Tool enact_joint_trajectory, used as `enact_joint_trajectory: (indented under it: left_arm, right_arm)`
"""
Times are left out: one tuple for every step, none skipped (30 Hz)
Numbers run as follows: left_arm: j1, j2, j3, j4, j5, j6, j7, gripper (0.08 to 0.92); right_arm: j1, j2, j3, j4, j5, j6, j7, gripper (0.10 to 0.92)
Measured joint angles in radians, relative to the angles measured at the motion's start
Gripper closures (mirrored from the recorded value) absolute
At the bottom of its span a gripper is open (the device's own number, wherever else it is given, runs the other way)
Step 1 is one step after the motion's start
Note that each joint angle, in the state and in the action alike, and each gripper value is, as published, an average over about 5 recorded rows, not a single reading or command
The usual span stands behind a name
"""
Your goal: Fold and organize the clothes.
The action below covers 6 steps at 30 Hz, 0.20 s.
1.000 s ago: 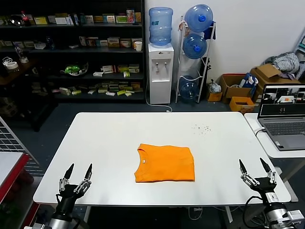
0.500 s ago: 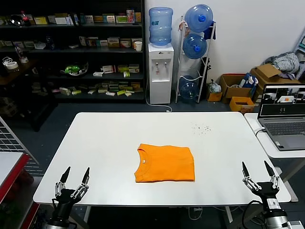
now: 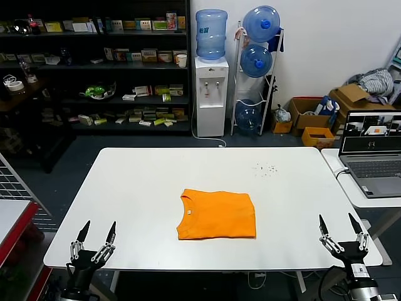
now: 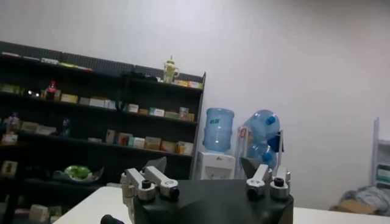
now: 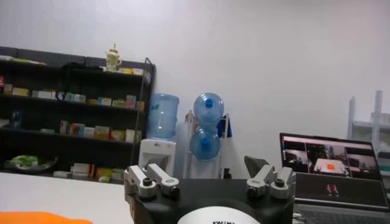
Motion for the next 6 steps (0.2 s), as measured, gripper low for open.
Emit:
enact_joint_trajectory:
  left_arm:
    - [0.001,-0.001,0.000,0.000,0.001,-0.001,0.000,0.177]
    - [0.001,-0.002,0.000,0.000,0.002,-0.001,0.000,0.177]
    - [0.002,-0.003,0.000,0.000,0.003,-0.002,0.000,0.177]
    - [0.002,-0.004,0.000,0.000,0.004,-0.002,0.000,0.177]
    - [0.002,-0.005,0.000,0.000,0.005,-0.002,0.000,0.177]
    - [0.002,-0.006,0.001,0.000,0.005,-0.002,0.000,0.177]
  right_arm:
    - [0.000,0.001,0.000,0.000,0.000,0.001,0.000,0.203]
    - [0.000,0.001,0.000,-0.001,0.000,0.001,0.000,0.203]
    - [0.000,0.001,0.000,-0.001,-0.001,0.002,0.000,0.203]
    - [0.000,0.001,0.000,-0.002,-0.001,0.003,0.000,0.203]
    - [0.000,0.002,0.000,-0.003,-0.001,0.004,0.000,0.203]
    - [0.000,0.002,0.000,-0.003,-0.001,0.004,0.000,0.203]
